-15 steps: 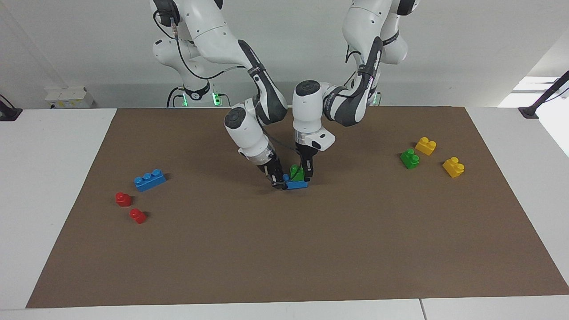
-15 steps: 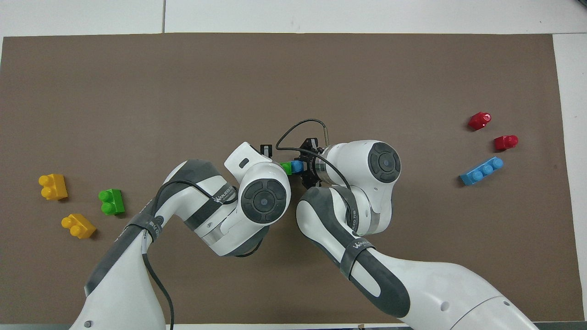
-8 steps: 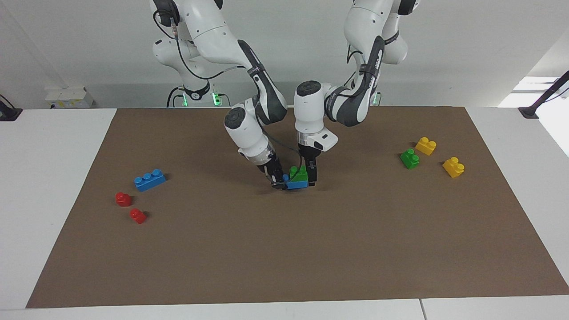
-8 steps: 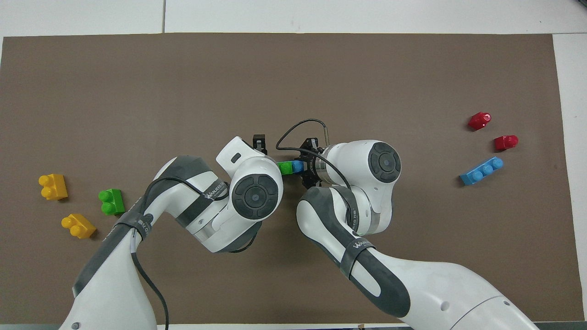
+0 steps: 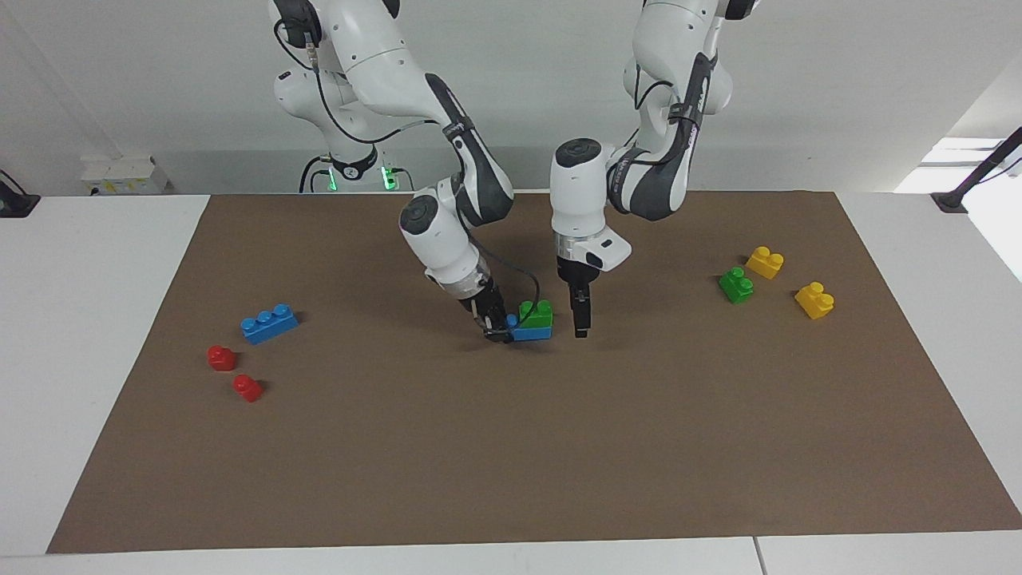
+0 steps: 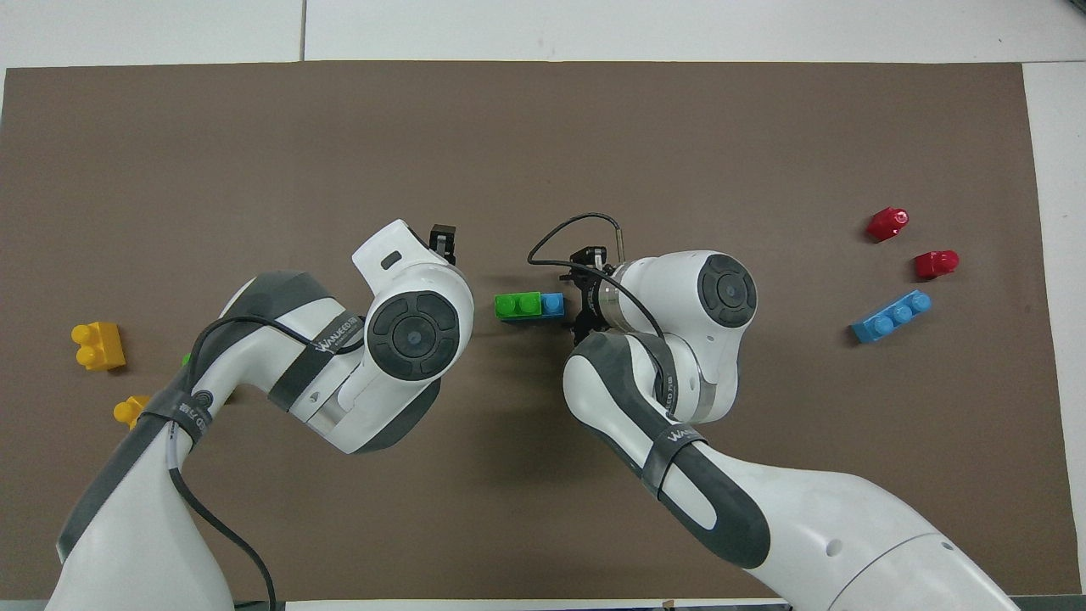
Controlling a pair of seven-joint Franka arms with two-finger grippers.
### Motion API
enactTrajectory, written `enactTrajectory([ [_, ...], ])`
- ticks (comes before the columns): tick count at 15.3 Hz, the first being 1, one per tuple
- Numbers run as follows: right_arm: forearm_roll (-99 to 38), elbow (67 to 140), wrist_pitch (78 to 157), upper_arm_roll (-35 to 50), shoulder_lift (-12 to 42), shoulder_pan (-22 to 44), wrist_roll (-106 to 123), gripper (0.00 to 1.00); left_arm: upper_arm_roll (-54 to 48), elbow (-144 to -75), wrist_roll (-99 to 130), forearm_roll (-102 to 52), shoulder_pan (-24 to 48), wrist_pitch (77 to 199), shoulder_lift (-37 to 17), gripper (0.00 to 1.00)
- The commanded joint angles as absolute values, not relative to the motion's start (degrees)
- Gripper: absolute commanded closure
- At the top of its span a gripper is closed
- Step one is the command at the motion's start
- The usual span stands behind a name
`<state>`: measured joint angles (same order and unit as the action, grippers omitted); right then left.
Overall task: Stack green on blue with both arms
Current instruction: 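Press the green block onto blue, then open both grippers and withdraw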
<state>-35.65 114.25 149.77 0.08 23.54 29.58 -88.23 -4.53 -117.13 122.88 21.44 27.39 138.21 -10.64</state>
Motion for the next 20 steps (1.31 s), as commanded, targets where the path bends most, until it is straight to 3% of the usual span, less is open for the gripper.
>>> enactTrajectory([
  [1, -37.44, 112.24, 145.57, 0.18, 23.73, 27.17, -85.69, 0.16, -5.01, -117.6, 115.34, 22.5, 24.7, 136.32, -8.97, 0.0],
  [6, -36.57, 108.47, 133.89, 0.09, 19.78, 19.53, -84.03, 0.13, -5.01, -117.51, 102.77, 22.5, 21.19, 135.0, -8.44, 0.0],
  [9, -34.82, 105.48, 125.8, -0.26, 17.67, 14.69, -74.66, 0.01, -5.01, -117.51, 95.04, 22.5, 18.73, 134.65, -8.35, 0.0],
  [16, -17.08, 94.68, 108.3, -0.26, 15.12, 6.34, -44.09, 0.01, -5.19, -117.16, 77.89, 22.24, 11.44, 133.59, -7.56, 0.0],
  [20, -9.43, 94.31, 104.6, -0.35, 10.82, 3.96, -22.36, 0.0, -5.27, -116.98, 68.14, 22.06, 7.22, 133.51, -7.47, 0.0],
])
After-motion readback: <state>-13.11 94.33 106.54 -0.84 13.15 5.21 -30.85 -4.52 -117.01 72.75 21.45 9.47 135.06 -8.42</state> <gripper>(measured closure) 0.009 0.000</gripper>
